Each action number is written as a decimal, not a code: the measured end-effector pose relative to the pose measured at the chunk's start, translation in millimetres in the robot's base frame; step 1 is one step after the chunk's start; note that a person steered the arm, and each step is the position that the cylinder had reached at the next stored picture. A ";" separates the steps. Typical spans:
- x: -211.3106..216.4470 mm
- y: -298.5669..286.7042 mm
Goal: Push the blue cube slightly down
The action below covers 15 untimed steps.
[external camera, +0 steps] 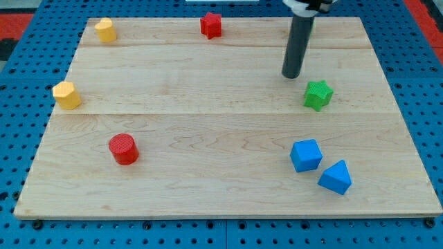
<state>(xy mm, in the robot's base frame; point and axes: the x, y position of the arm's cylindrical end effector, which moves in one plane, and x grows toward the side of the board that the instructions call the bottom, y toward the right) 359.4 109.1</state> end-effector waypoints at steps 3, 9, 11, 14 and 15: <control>41.5 -17.3; 95.4 1.9; 138.2 -121.3; 129.2 -185.3; 120.7 -56.4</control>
<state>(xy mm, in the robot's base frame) 480.1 52.7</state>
